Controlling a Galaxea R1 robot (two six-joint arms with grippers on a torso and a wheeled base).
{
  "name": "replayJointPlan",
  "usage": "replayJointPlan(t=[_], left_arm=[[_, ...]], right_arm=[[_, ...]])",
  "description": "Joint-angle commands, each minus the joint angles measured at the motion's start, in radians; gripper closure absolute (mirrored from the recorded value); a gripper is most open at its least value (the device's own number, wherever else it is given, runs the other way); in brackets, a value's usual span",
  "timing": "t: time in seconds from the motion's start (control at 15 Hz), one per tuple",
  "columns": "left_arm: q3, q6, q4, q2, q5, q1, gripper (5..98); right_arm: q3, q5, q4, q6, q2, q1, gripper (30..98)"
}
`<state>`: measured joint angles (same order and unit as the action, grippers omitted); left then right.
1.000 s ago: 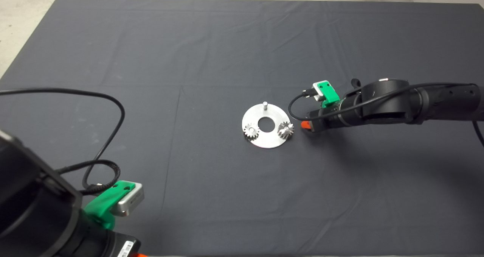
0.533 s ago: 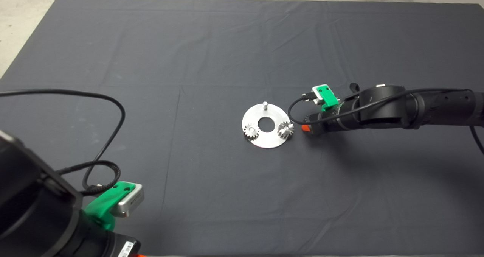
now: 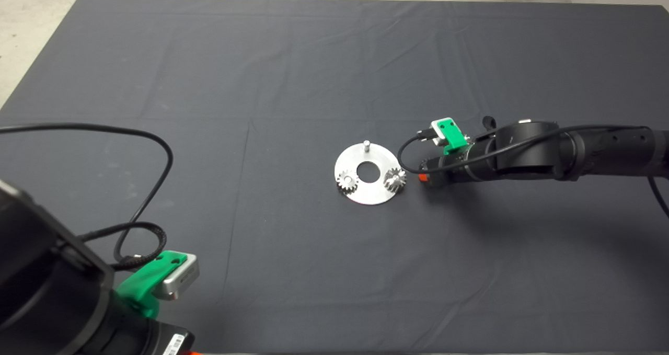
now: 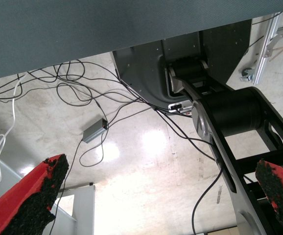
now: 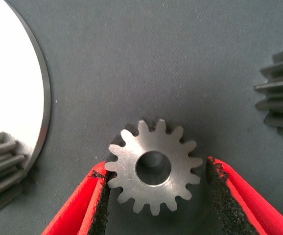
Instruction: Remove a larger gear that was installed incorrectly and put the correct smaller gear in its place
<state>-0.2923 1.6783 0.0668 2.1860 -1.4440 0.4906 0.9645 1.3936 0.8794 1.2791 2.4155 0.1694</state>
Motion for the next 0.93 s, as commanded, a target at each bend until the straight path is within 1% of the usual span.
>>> replayJointPlan(t=[0.0, 0.13, 0.27, 0.33, 0.4, 0.53, 0.6, 0.73, 0.87], left_arm=[[0.015, 0.004, 0.016, -0.002, -0.006, 0.005, 5.4], [0.015, 0.004, 0.016, -0.002, -0.006, 0.005, 5.4], [0.015, 0.004, 0.016, -0.002, -0.006, 0.003, 5.4], [0.015, 0.004, 0.016, -0.002, -0.006, 0.003, 5.4], [0.015, 0.004, 0.016, -0.001, -0.006, 0.003, 5.4], [0.015, 0.004, 0.016, -0.002, -0.009, 0.0, 5.4], [0.015, 0.004, 0.016, -0.001, -0.009, -0.01, 5.4], [0.015, 0.004, 0.016, -0.001, -0.009, -0.017, 5.4], [0.015, 0.004, 0.016, -0.001, -0.009, -0.018, 5.4]], right_arm=[[-0.002, 0.002, 0.057, -0.004, -0.002, 0.015, 77.6], [-0.001, 0.002, 0.091, -0.004, 0.002, 0.013, 77.6], [-0.001, 0.001, 0.096, -0.007, 0.006, 0.012, 77.6], [-0.001, -0.008, 0.098, -0.014, 0.006, 0.011, 79.0], [0.001, -0.024, 0.098, -0.015, 0.005, 0.01, 82.6], [0.017, -0.028, 0.099, -0.018, 0.006, 0.007, 83.0], [0.019, -0.03, 0.099, -0.019, 0.006, -0.001, 84.5], [0.022, -0.03, 0.099, -0.017, 0.003, -0.008, 84.5], [0.022, -0.042, 0.099, -0.018, 0.0, -0.022, 84.9]])
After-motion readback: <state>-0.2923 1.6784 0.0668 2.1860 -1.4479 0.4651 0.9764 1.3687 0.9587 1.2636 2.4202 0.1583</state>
